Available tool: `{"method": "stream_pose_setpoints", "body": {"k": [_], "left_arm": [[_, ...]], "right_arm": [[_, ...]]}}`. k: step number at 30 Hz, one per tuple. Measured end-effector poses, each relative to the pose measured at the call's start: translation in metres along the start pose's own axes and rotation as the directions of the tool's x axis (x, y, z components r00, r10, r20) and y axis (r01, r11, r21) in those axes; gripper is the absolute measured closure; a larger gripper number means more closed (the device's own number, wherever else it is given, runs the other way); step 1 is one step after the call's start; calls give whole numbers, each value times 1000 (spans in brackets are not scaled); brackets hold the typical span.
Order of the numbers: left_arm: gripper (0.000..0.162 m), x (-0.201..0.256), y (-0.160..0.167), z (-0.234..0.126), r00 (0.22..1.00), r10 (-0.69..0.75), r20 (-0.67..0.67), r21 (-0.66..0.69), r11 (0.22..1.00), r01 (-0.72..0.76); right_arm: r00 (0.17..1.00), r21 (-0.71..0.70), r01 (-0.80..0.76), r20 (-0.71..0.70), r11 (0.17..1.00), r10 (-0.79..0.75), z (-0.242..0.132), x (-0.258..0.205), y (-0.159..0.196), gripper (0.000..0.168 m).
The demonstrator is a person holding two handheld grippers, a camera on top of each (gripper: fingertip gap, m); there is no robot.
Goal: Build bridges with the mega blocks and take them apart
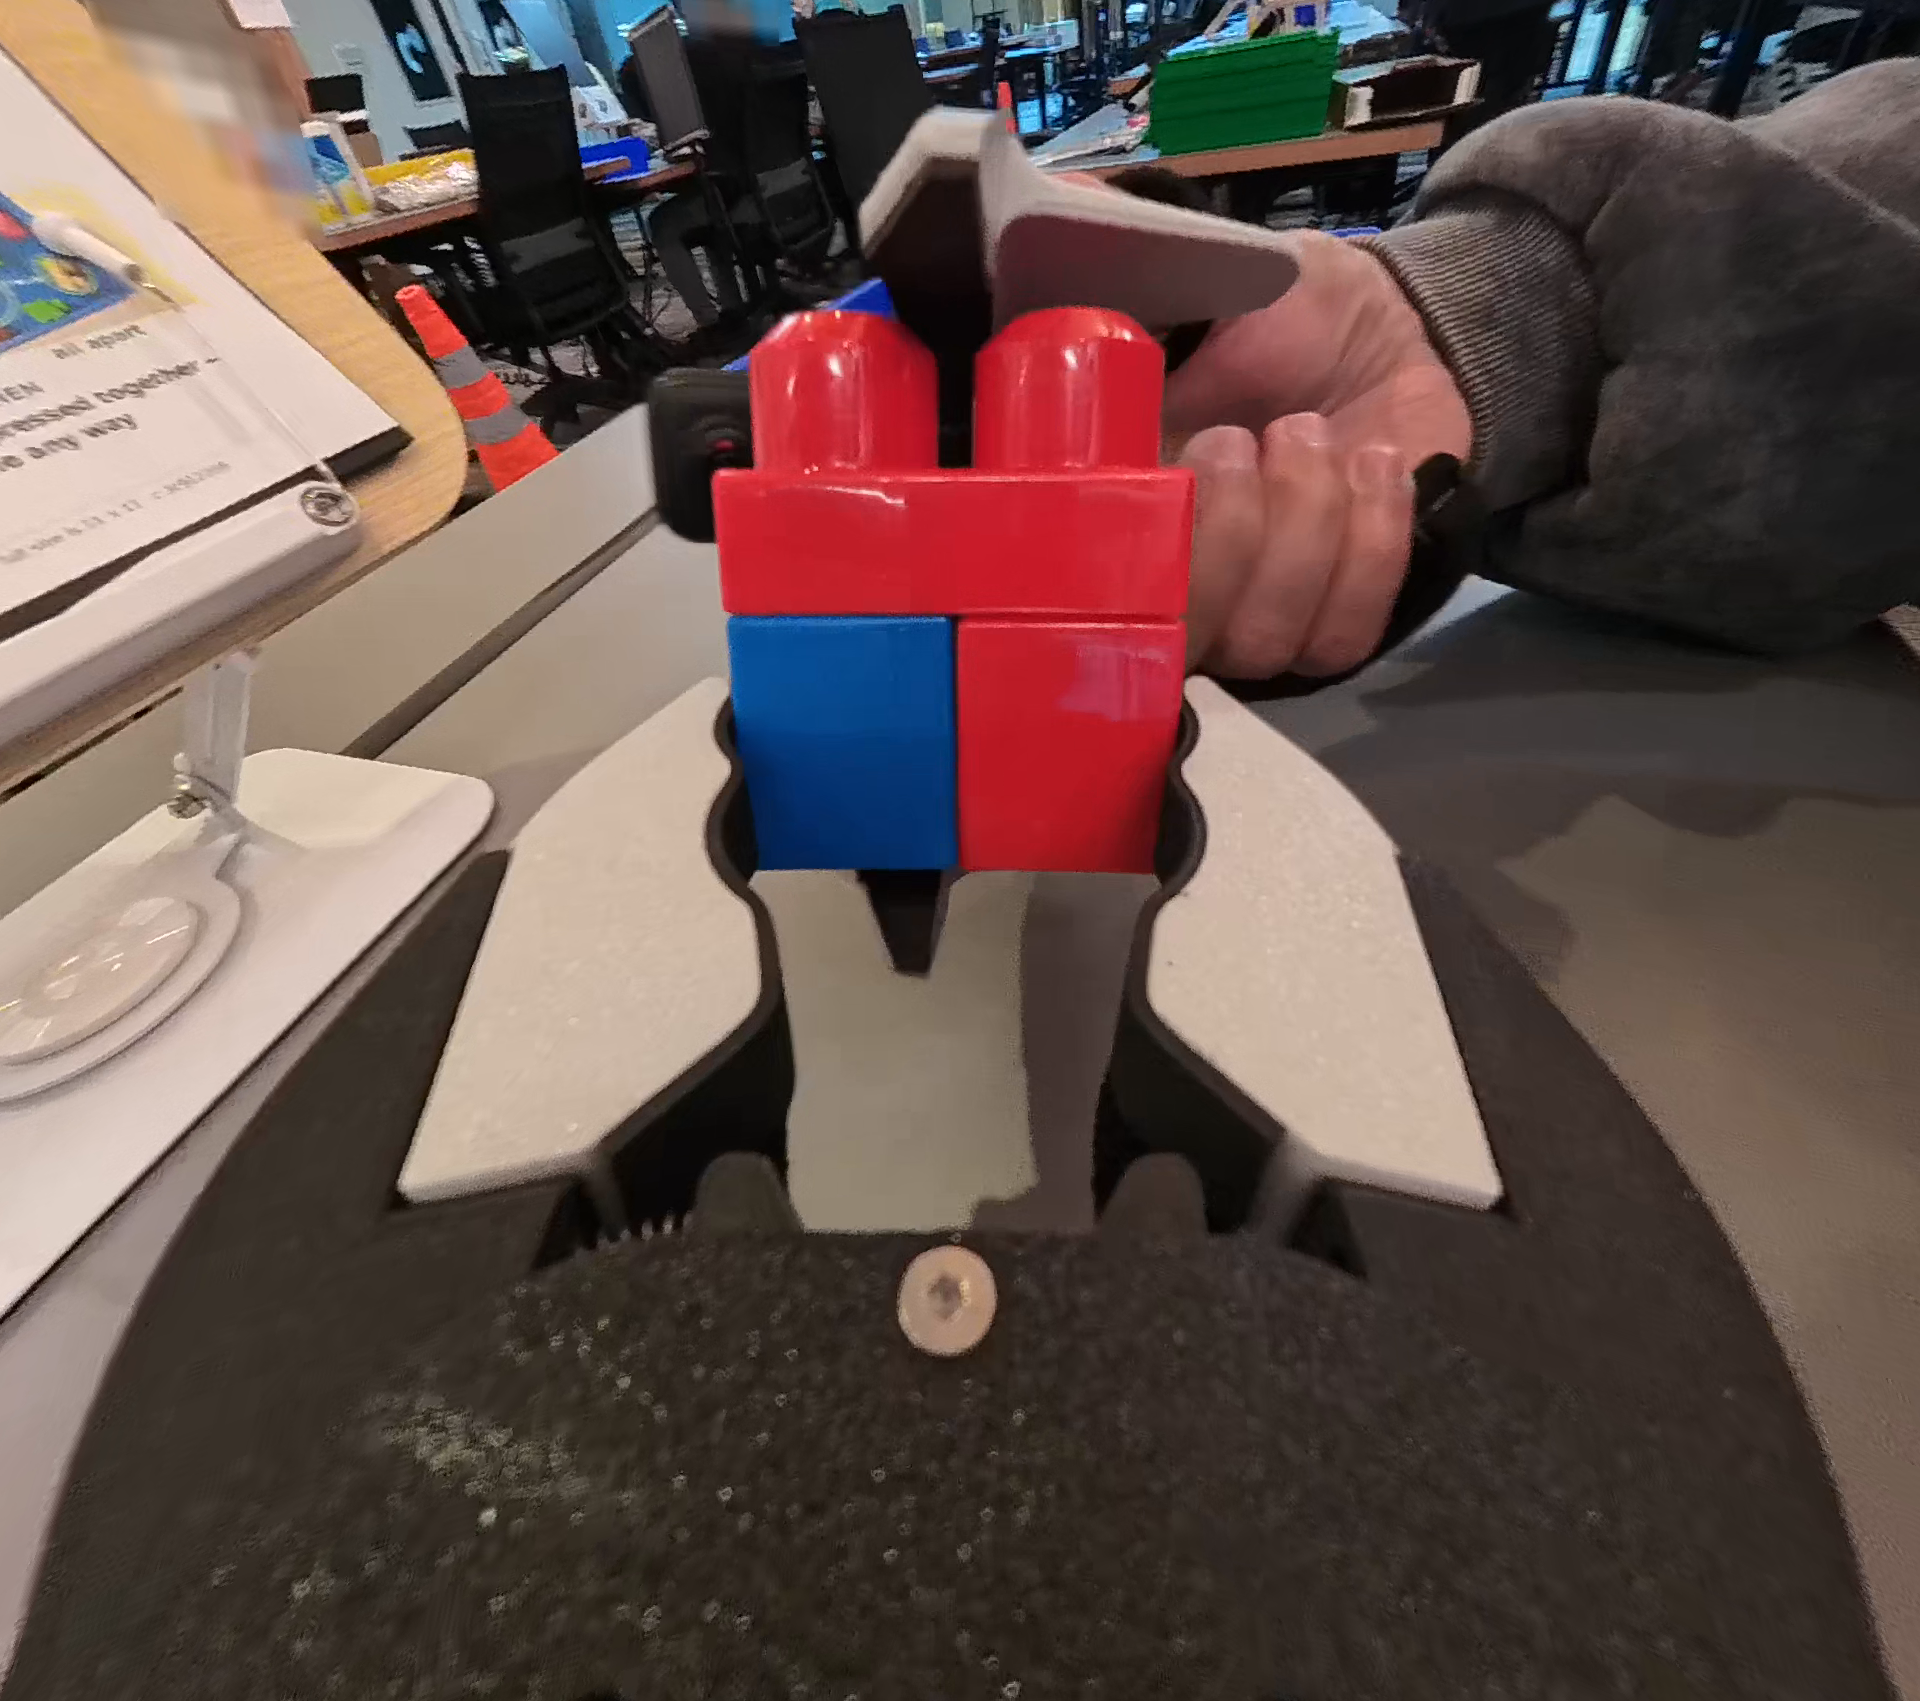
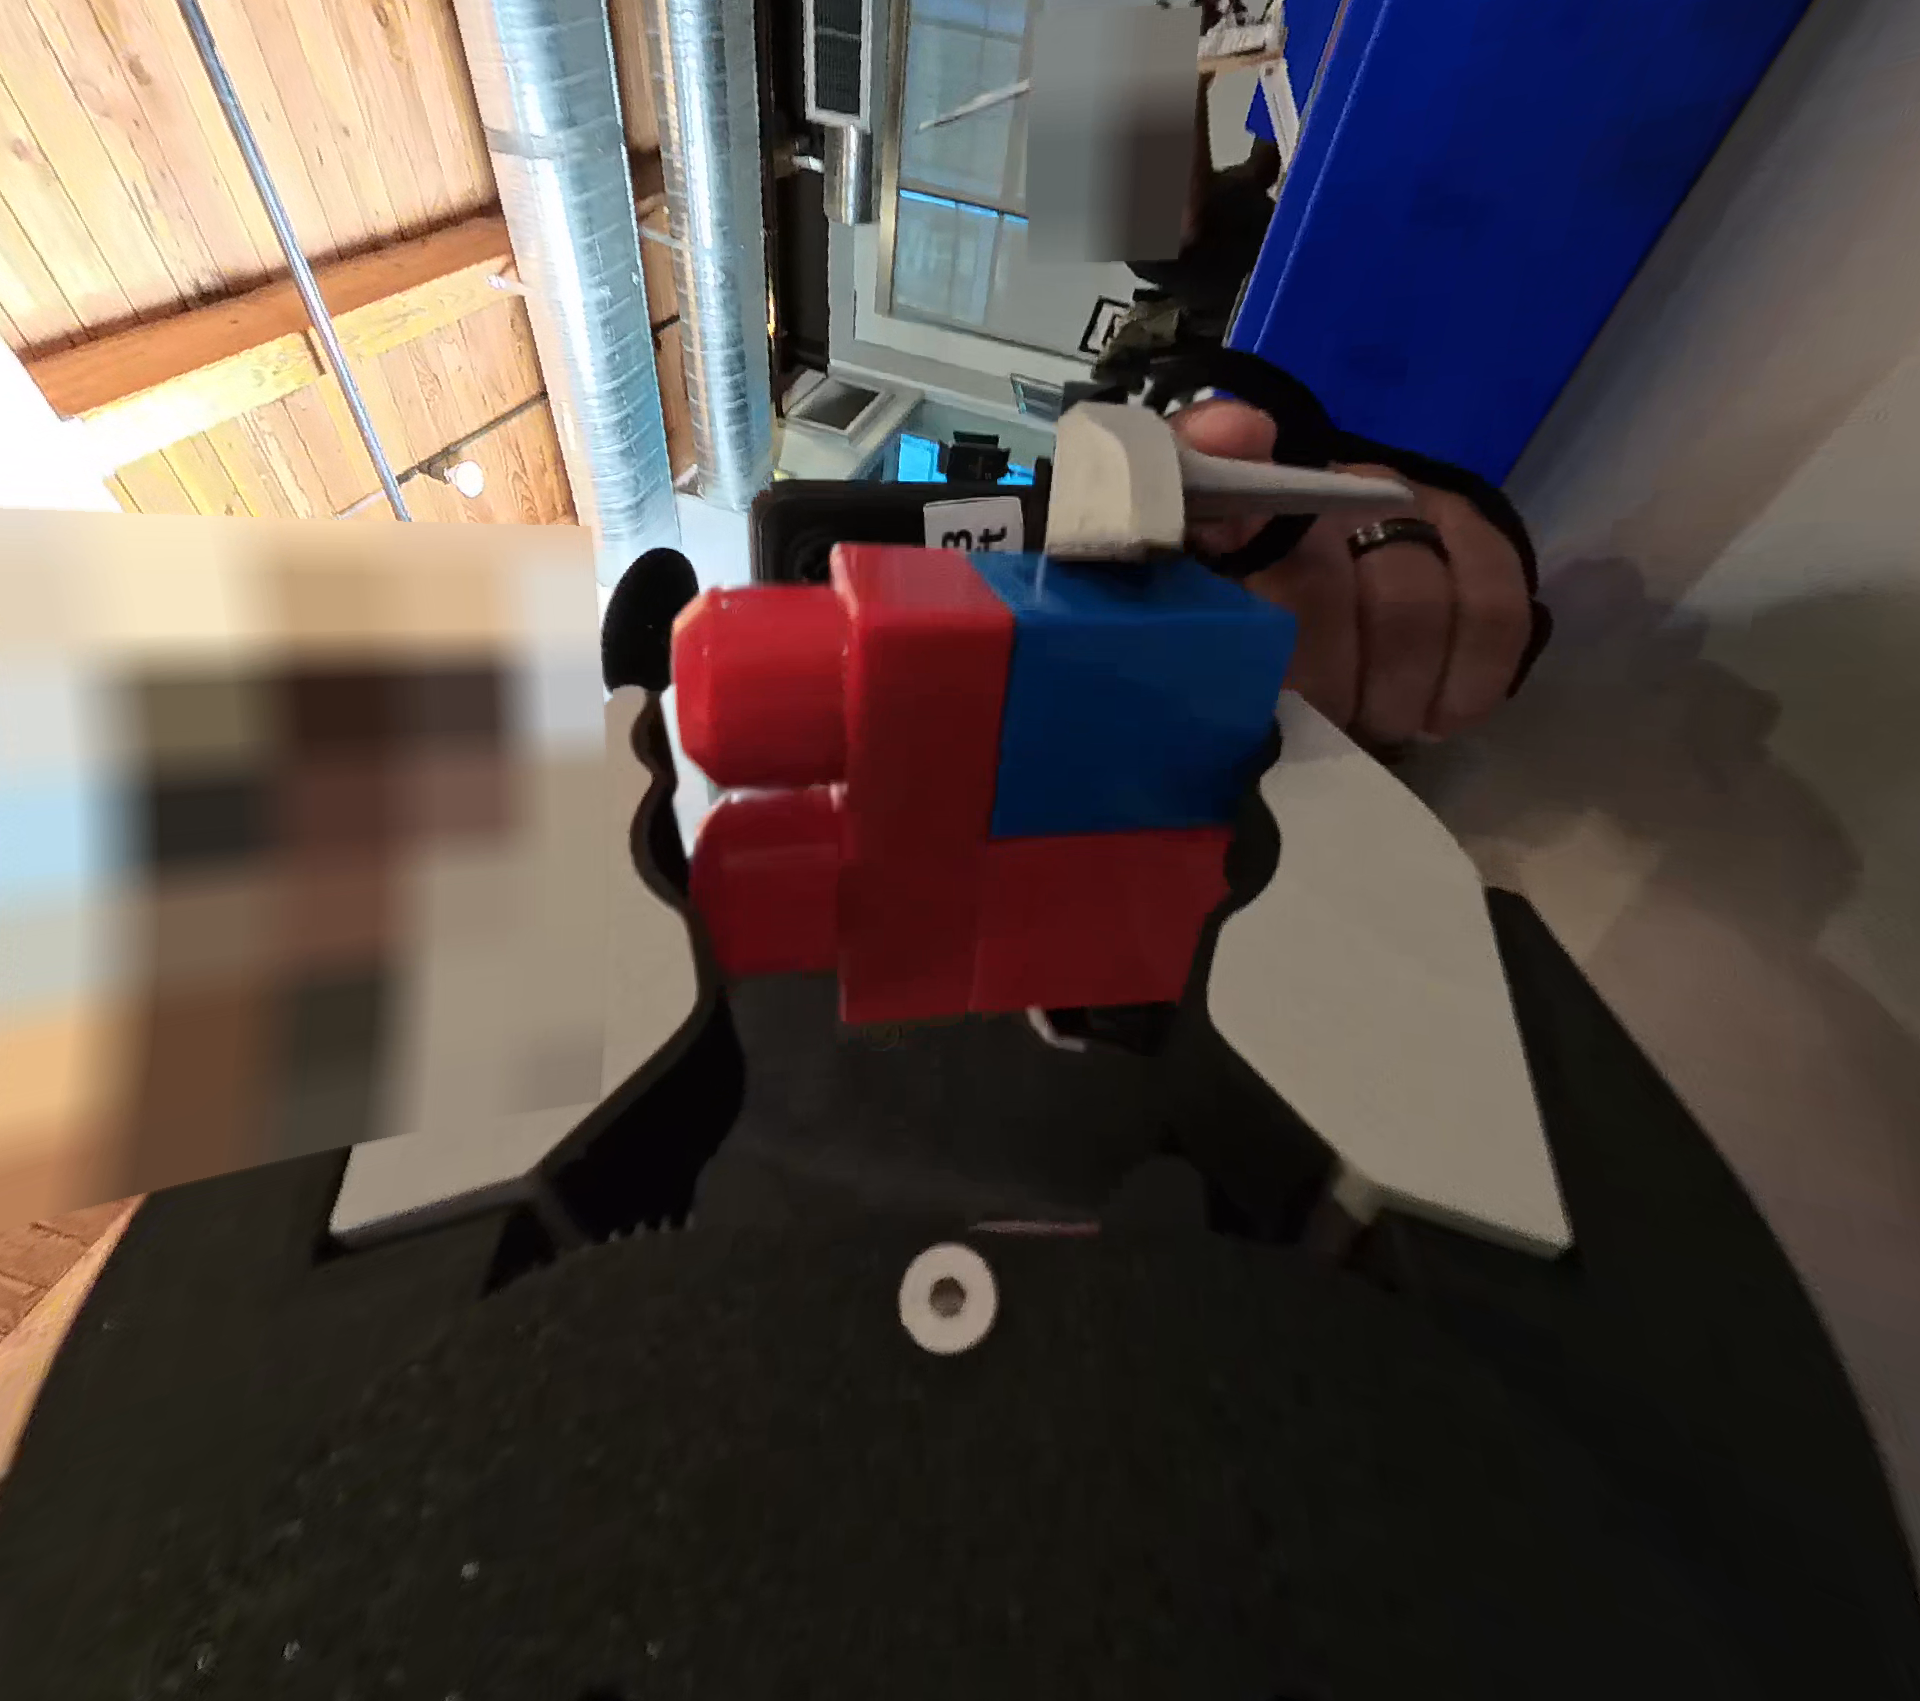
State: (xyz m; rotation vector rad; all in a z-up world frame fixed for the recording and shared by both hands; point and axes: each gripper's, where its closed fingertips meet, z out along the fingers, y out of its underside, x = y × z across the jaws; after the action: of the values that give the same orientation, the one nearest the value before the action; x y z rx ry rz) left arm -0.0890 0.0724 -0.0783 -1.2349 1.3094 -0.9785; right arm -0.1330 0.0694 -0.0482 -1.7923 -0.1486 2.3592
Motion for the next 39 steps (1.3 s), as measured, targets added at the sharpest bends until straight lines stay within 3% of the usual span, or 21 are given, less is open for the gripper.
{"method": "stream_pose_setpoints", "body": {"k": [1, 3, 5, 11, 23, 26, 31, 34, 37, 39], "left_arm": [[88, -3, 0, -1, 1000, 1, 13, 1, 1000, -1], [88, -5, -3, -3, 1000, -19, 10, 15, 1000, 19], [88, -3, -3, -2, 999, -36, -8, 22, 999, 37], [87, -1, -7, -2, 998, -65, -16, 61, 996, 66], [87, -1, -1, 0, 1000, 10, 23, 37, 999, -11], [87, -3, 3, 2, 999, -10, 41, 4, 1000, 10], [87, -17, 1, -4, 996, -50, 80, 4, 999, 50], [88, -31, 7, -5, 986, -50, 156, -44, 997, 58], [88, -40, 21, -3, 972, 7, 234, -134, 991, 25], [88, -42, 33, 0, 964, 41, 262, -212, 977, 16]], "right_arm": [[1000, 7, -3, -3, 1000, 4, -1, 1, 1, 59], [1000, -12, -16, -15, 1000, 16, -2, 4, 8, 54], [999, -10, -25, 39, 1000, 26, 1, -3, 9, 63], [995, -52, -67, 75, 996, 71, 2, -8, 11, 65], [998, -35, 8, 69, 999, -6, -1, -4, 11, 66], [1000, -13, -5, 6, 1000, 6, -1, 0, 7, 66], [972, -48, 107, -203, 993, -115, -11, -6, -2, 64], [865, -96, 222, -439, 970, -242, -23, -1, -16, 76], [594, -220, 331, -708, 918, -383, -45, 20, -34, 77], [492, -282, 347, -757, 895, -429, -44, 27, -38, 84]]}}
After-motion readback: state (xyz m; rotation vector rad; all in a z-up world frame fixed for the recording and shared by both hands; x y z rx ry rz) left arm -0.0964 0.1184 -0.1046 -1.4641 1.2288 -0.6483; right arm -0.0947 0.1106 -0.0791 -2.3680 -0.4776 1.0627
